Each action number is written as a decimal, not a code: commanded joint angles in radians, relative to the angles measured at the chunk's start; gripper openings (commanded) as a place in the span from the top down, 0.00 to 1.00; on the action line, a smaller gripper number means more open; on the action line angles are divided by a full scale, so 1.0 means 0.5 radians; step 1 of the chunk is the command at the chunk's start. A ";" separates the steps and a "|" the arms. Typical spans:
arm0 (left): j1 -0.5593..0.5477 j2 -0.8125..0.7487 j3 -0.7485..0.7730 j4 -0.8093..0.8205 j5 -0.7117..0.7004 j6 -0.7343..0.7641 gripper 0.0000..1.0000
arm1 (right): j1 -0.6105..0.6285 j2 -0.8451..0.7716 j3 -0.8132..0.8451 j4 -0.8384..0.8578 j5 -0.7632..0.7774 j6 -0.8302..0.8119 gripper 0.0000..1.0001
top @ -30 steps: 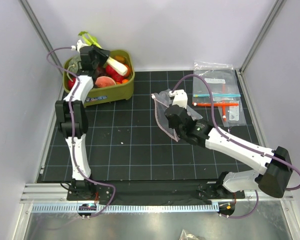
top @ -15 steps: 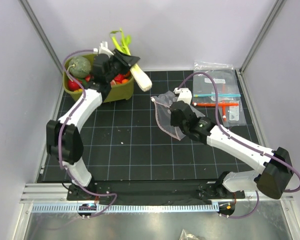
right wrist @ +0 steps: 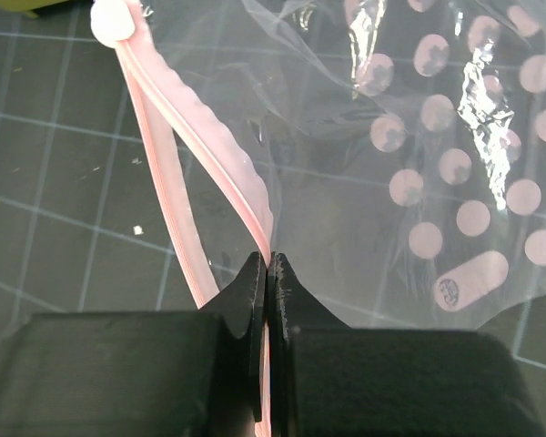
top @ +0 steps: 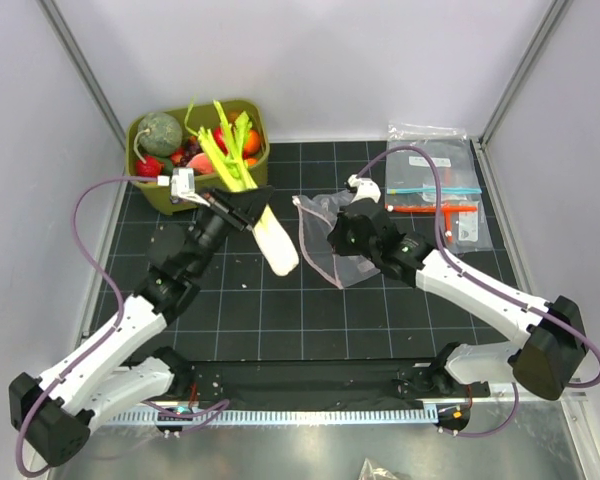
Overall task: Place the food in the zip-top bag and seal the zipper
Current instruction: Place the fake vegetable in the zipper food storage bag.
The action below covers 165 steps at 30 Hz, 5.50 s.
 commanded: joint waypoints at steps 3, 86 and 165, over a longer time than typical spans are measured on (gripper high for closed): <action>-0.152 -0.128 -0.378 0.298 -0.532 0.635 1.00 | -0.001 -0.153 -0.081 0.259 -0.292 0.110 0.99; -0.818 0.657 -0.201 1.347 -2.281 1.405 1.00 | 0.613 -0.371 -0.025 0.247 0.422 -0.028 0.99; -0.815 0.093 0.542 -0.914 -0.987 0.771 0.00 | 0.048 -0.494 0.741 -0.356 0.465 0.052 0.99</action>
